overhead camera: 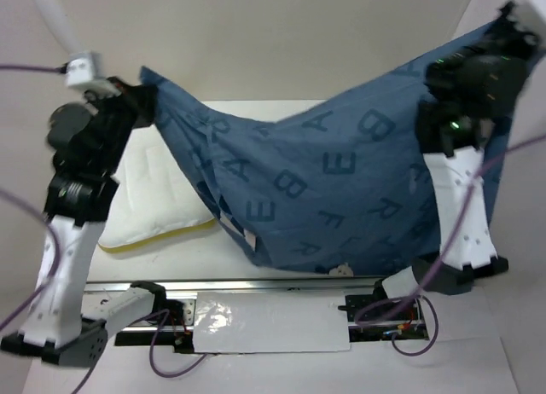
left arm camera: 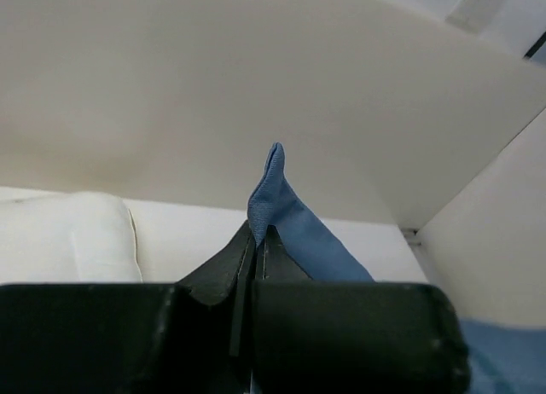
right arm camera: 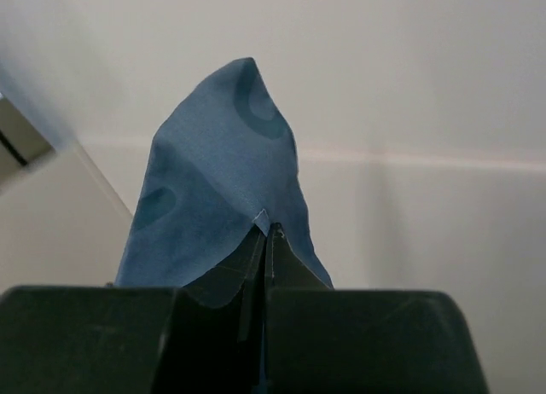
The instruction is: Put the pillow into the pillowcase
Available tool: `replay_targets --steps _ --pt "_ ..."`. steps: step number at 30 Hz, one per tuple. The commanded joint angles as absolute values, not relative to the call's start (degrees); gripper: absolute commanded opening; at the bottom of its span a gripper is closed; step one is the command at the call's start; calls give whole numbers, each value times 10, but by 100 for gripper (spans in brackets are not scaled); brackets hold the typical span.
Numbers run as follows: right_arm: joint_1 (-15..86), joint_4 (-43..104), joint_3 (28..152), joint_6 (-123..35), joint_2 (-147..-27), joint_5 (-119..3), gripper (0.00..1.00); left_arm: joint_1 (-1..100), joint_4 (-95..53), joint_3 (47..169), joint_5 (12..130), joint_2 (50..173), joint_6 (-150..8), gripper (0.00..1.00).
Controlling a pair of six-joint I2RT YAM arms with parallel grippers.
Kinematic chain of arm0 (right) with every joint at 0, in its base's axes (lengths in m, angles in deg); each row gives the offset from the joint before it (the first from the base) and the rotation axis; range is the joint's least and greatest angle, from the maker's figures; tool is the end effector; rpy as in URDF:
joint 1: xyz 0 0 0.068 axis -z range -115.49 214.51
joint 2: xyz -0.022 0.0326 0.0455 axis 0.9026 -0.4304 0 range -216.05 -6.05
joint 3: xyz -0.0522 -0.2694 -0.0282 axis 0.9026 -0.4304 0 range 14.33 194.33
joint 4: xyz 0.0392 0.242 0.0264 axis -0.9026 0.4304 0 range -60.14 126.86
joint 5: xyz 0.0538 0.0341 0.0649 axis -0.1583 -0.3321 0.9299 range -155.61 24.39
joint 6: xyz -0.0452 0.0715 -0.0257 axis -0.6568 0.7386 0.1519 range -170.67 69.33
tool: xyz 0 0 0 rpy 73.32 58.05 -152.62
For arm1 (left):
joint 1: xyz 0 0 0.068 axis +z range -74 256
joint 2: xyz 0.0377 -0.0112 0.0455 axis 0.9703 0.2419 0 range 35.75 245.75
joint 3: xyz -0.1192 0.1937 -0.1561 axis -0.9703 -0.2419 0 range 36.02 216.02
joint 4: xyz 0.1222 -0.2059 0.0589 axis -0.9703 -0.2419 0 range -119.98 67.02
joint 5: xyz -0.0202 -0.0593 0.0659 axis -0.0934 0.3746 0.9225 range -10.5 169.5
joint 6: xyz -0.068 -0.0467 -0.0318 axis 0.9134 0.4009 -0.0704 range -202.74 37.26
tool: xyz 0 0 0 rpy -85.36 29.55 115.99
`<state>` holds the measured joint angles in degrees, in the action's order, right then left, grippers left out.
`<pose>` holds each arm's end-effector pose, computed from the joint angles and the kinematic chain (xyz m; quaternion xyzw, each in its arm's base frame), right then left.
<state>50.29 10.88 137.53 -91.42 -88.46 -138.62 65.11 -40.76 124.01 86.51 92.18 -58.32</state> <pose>0.1810 -0.0317 0.6572 0.4128 0.4510 -0.3290 0.7197 0.1822 -0.0254 0.5433 -0.1203 0.6060 -0.2022 0.7598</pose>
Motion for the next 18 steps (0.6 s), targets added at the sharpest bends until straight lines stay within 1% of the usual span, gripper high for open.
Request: replay_targets --steps 1,2,3,5,6,7,8,9,11,12,13,14,15,16,17,18 --pt "497 23 1312 -1003 -949 -1457 0 649 -355 1231 831 1015 -573 0" --pt "502 23 1312 -997 -966 -1462 0 640 -349 1240 837 1043 -573 0" --pt "510 28 1312 -978 -1008 -1472 0 633 -337 1245 843 1100 -592 0" --pt "544 44 1329 -959 -1061 -1491 0 619 -305 1261 861 1161 -597 0" --pt "556 44 1335 -958 -1118 -1510 0 605 -305 1274 871 1195 -620 0" --pt "566 44 1345 -970 -1147 -1523 0 598 -299 1311 885 1266 -625 0" --pt "572 28 1359 -982 -1174 -1532 0 593 -304 1335 903 1305 -625 0" --pt "587 -36 1354 -1027 -1220 -1538 0 587 -312 1397 921 1389 -635 0" --pt "595 -109 1363 -1088 -1264 -1552 0 587 -355 1477 927 1479 -635 0" --pt "595 -142 1377 -1156 -1291 -1558 0 587 -371 1523 927 1524 -635 0" --pt "601 -180 1391 -1193 -1341 -1565 0 587 -383 1610 922 1567 -635 0" --pt "601 -238 1430 -1224 -1365 -1570 0 587 -389 1647 922 1609 -635 0" --pt "607 -244 1457 -1253 -1392 -1570 0 587 -389 1681 929 1680 -635 0" --pt "607 -245 1482 -1262 -1443 -1570 0 592 -389 1706 929 1708 -629 0" --pt "607 -239 1506 -1273 -1465 -1575 0 592 -382 1737 936 1732 -621 0" --pt "607 -239 1542 -1278 -1484 -1575 0 597 -374 1737 936 1758 -611 0"
